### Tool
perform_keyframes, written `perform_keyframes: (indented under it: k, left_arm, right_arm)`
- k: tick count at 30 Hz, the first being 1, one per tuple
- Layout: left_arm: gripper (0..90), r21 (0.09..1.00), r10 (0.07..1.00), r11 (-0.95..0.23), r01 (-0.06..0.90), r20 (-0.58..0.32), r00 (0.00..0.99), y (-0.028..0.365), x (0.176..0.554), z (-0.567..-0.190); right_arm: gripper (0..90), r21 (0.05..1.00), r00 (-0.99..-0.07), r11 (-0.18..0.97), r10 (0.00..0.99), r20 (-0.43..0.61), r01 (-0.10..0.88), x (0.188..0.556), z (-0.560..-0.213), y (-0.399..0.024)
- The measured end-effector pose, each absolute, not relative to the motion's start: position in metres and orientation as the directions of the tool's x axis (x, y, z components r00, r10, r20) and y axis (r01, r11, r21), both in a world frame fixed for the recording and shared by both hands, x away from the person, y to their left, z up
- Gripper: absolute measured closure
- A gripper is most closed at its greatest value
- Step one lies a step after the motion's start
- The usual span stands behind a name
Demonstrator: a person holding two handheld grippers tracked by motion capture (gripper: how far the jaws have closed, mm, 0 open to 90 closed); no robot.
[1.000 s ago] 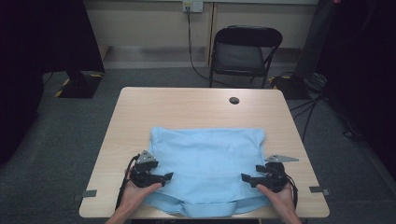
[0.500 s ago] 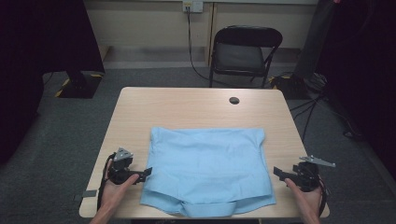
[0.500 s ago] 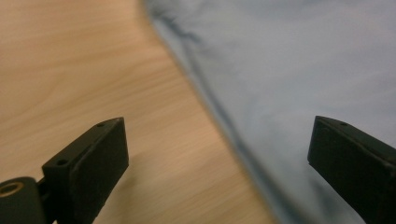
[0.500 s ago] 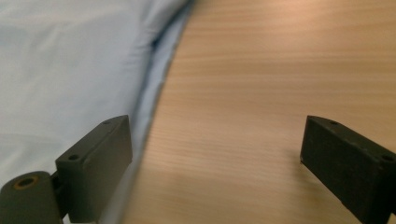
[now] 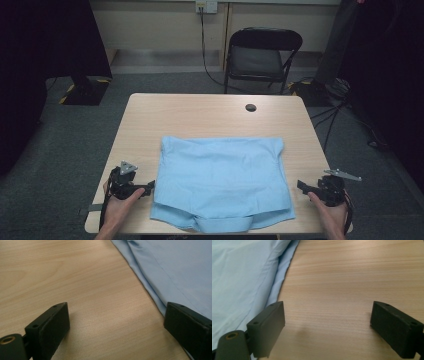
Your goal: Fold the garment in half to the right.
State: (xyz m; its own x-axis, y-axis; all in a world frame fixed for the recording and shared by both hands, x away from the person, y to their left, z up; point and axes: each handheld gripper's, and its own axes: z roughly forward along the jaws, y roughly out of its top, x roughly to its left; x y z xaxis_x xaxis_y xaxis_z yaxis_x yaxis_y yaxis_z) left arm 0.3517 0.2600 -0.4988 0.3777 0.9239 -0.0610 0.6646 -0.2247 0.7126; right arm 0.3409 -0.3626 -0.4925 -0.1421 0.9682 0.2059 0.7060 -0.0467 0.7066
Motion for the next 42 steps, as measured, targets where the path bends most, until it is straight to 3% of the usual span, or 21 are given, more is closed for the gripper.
perform_keyframes:
  k: [10,19,34,42]
  left_arm:
    - [2.7,0.711,0.895,-0.181,0.680,-0.167,0.413,0.258,0.352,-0.493]
    - [8.5,0.736,0.885,-0.241,0.632,-0.100,0.454,0.236,0.333,-0.477]
    - [19.0,0.749,0.751,-0.391,0.535,-0.076,0.656,0.183,0.321,-0.458]
    - [23.0,0.722,0.714,-0.436,0.537,-0.086,0.695,0.155,0.329,-0.467]
  right_arm:
    - [16.6,0.749,-0.269,0.026,0.941,0.205,0.662,0.329,-0.477,-0.331]
    - [26.3,0.754,-0.417,0.116,0.881,0.222,0.647,0.328,-0.465,-0.293]
    - [27.4,0.790,-0.646,0.259,0.733,0.214,0.556,0.331,-0.425,-0.195]
    - [32.7,0.746,-0.715,0.352,0.660,0.231,0.565,0.334,-0.444,-0.154]
